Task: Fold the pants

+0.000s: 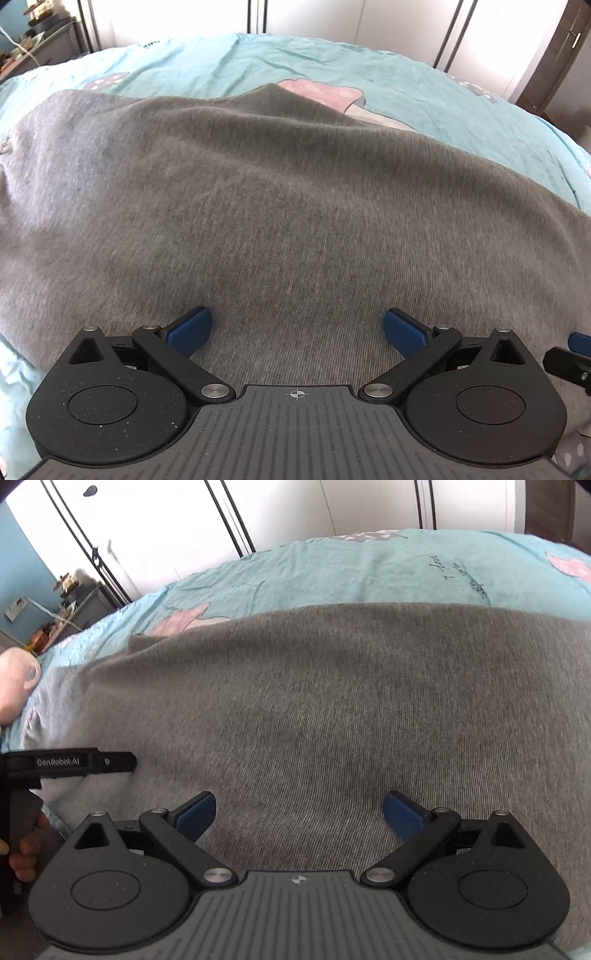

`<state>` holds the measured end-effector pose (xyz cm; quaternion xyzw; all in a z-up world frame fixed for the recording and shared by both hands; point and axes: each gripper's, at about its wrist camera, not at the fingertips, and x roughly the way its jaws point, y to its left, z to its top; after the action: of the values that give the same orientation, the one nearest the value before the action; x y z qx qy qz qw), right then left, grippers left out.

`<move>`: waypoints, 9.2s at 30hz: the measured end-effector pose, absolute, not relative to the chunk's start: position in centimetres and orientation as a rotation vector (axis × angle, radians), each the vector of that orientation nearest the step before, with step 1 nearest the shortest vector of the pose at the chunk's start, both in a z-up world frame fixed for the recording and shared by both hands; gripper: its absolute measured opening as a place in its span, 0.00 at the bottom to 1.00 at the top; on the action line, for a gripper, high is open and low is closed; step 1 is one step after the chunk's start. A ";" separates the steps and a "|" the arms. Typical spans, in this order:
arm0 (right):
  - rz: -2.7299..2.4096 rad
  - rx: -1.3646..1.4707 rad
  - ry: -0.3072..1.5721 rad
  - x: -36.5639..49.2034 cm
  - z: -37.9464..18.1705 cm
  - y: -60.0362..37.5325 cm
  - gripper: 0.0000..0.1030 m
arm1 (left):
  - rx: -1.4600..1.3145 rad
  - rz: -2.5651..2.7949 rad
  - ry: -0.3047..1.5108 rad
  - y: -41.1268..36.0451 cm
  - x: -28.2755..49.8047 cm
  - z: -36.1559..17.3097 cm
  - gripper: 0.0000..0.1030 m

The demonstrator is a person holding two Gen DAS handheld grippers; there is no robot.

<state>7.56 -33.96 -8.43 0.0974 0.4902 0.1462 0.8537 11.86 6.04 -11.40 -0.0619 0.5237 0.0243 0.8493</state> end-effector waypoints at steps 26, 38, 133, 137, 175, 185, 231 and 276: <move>-0.296 0.204 0.911 6.7 -7.9 -50.4 0.95 | -0.129 0.052 1.111 6.0 12.1 -11.6 1.00; -0.346 0.581 0.668 -4.7 -6.0 -59.9 0.94 | -0.116 0.060 1.114 5.8 12.4 -11.8 1.00; 0.316 -0.263 0.786 -0.9 -5.6 -20.5 0.09 | -0.812 0.042 0.669 20.0 -2.1 0.4 1.00; 0.312 -0.247 0.747 -1.9 -5.0 -20.5 0.09 | -0.848 0.040 0.684 20.2 -1.8 -0.5 1.00; 0.070 0.323 0.786 -0.3 -7.6 -26.1 0.22 | -0.731 0.166 0.962 18.5 4.6 -7.8 1.00; 0.106 0.421 0.741 -0.2 -7.2 -25.7 0.29 | -0.953 0.067 0.855 21.4 2.9 -8.4 1.00; 0.137 0.284 0.653 0.0 -9.3 -23.2 0.95 | -1.263 -0.125 0.416 40.6 4.8 -16.6 1.00; 0.125 0.248 0.635 0.1 -9.4 -22.8 0.95 | -1.133 -0.172 0.511 40.4 6.6 -17.7 0.55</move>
<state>0.10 -22.80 -9.42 0.1214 0.3112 0.0614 0.9405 6.65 40.42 -17.67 -0.5299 0.2391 -0.0804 0.8097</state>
